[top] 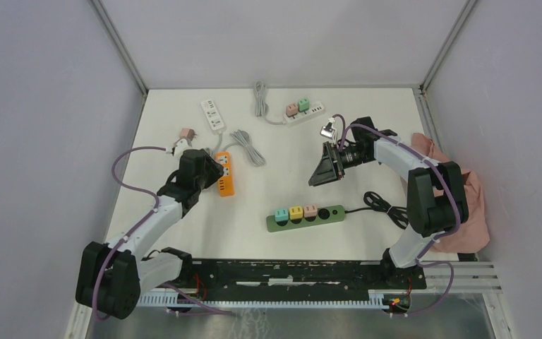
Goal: Pull the plug off the socket
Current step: Place the plug at the center of the board.
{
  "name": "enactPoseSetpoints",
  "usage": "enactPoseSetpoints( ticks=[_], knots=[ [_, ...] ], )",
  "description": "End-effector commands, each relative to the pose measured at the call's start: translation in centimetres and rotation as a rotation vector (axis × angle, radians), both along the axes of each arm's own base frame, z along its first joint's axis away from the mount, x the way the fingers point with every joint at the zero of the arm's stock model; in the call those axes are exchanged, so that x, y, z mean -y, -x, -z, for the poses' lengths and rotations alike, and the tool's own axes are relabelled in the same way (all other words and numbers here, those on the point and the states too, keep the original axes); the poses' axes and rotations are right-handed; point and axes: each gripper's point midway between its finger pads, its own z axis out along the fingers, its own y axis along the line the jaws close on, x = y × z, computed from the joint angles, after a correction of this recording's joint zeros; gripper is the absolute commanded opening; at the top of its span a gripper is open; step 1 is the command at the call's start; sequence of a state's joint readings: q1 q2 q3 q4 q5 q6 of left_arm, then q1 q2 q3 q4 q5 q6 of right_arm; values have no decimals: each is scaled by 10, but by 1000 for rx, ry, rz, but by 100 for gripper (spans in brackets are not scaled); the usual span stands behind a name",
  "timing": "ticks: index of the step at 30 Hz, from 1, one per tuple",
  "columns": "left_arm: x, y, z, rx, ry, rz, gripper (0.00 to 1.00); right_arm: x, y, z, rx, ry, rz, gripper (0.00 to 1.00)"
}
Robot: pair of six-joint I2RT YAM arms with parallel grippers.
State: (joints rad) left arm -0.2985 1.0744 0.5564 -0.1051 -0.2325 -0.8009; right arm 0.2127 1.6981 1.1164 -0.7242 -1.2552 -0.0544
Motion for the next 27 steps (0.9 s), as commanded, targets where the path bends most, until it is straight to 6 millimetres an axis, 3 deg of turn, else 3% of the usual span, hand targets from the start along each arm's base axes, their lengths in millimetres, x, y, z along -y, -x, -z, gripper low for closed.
enactPoseSetpoints(
  ticks=[1,11,27],
  knots=[
    [-8,-19,-23,32,20,-100,7,-1,-6,-24,86,-53,-10,100],
    [-14,-30,-21,-13,5,-168,8,-1,-6,-24,86,-53,-10,100],
    [-33,-53,0,-90,-34,-241,12,-1,-6,-24,83,-55,-11,100]
  ],
)
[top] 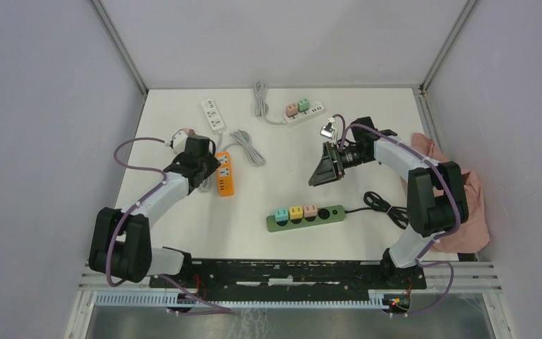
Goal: Pull the plug off the socket
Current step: Place the plug at the center of the board.
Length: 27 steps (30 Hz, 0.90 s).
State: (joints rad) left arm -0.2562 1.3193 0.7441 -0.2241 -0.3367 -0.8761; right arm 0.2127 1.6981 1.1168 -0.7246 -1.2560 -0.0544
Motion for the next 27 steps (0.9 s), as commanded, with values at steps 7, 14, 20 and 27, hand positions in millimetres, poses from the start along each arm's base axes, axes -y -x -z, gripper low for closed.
enactPoseSetpoints(
  ticks=[7,14,20,27],
  knots=[
    [-23,-50,-6,9,9,-86,18,-1,-6,-24,84,-57,-10,100],
    [-33,-78,8,-95,66,-68,26,-1,-5,-24,82,-59,-12,100],
    [-34,-92,17,-107,185,-46,44,-1,-5,-26,83,-61,-11,100],
    [-36,-90,0,-28,200,-21,57,-1,-4,-26,89,-58,-15,100]
  ],
)
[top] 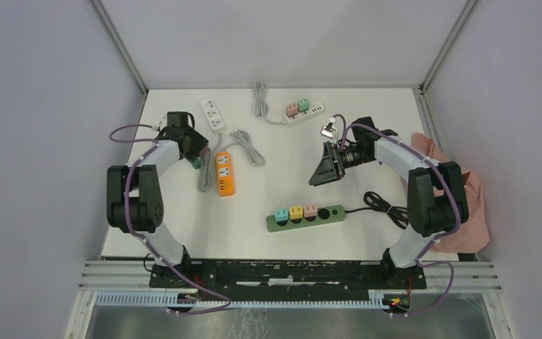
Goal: Pull the plug off the socket
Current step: Place the plug at the center of the board, then remove the plug from the socket.
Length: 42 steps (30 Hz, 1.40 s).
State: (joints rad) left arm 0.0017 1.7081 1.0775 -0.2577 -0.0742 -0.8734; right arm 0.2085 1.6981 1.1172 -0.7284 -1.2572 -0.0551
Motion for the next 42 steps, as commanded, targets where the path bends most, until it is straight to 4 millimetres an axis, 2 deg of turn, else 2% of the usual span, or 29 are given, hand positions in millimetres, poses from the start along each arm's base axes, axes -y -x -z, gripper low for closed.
enactPoseSetpoints(
  ticks=[1,7,13,18,25,27,30,38,42],
  knots=[
    [9,-5,-25,103,18,59,58,-1,-4,-26,98,-54,-20,100],
    [16,-2,-58,235,-3,156,67,1,-1,-27,127,-47,-33,100],
    [37,18,-93,463,8,299,86,3,7,-35,208,-56,-65,100],
    [56,48,-141,697,12,422,98,7,14,-40,303,-49,-88,100],
    [88,105,-211,1071,163,544,99,8,22,-58,434,-93,-125,100],
    [90,117,-218,1123,234,523,99,8,30,-68,465,-147,-150,100],
    [92,129,-218,1149,341,487,99,8,41,-79,513,-212,-188,100],
    [120,159,-206,1178,457,654,99,24,47,-51,686,-82,-295,100],
    [161,178,-198,1164,433,827,100,29,44,-34,823,-20,-303,100]
  ],
)
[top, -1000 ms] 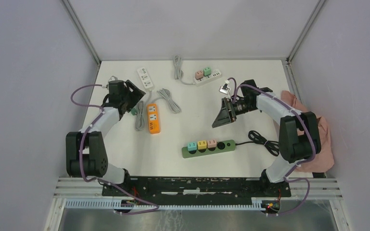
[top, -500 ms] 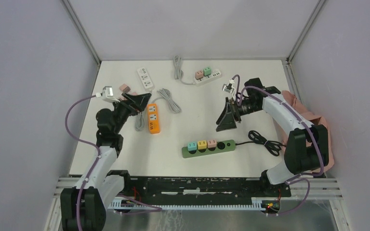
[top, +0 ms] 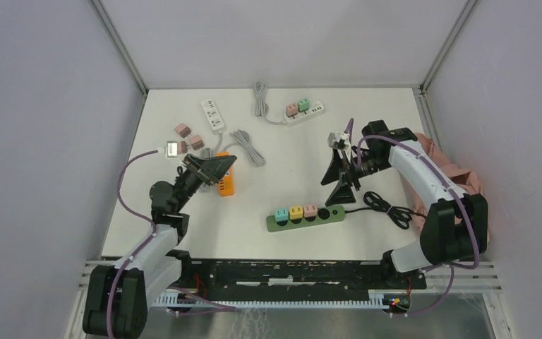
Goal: Pull the plug off the socket
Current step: Remove the plug from the socket.
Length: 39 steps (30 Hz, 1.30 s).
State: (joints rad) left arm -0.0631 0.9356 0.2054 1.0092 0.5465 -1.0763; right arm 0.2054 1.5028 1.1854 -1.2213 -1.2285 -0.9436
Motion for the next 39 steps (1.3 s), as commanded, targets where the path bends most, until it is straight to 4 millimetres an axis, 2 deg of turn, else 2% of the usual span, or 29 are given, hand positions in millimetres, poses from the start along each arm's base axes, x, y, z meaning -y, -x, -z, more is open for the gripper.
enactPoseSetpoints(
  ticks=[1,5,9,11,16,20,23,27,31,33,39],
  knots=[
    [51,36,-15,174,-108,181,100,8,-3,9,250,31,-7,100],
    [87,56,6,249,-272,209,99,16,-18,27,386,105,54,100],
    [103,81,26,366,-374,215,98,17,-16,42,455,133,22,100],
    [106,89,37,409,-413,213,98,17,-12,52,483,154,-24,100],
    [97,88,61,388,-435,170,99,21,3,90,623,228,-224,100],
    [101,88,76,367,-480,202,99,10,-6,94,635,245,-206,95],
    [105,96,79,421,-504,245,99,2,-13,99,653,281,-180,92],
    [108,108,79,521,-519,294,99,-14,-4,100,624,257,-218,82],
    [120,115,86,586,-577,351,97,-29,-1,107,614,274,-232,71],
    [129,116,92,619,-627,379,97,-32,0,111,612,290,-245,66],
    [158,110,126,696,-871,447,97,-35,4,115,618,302,-276,49]
  ],
)
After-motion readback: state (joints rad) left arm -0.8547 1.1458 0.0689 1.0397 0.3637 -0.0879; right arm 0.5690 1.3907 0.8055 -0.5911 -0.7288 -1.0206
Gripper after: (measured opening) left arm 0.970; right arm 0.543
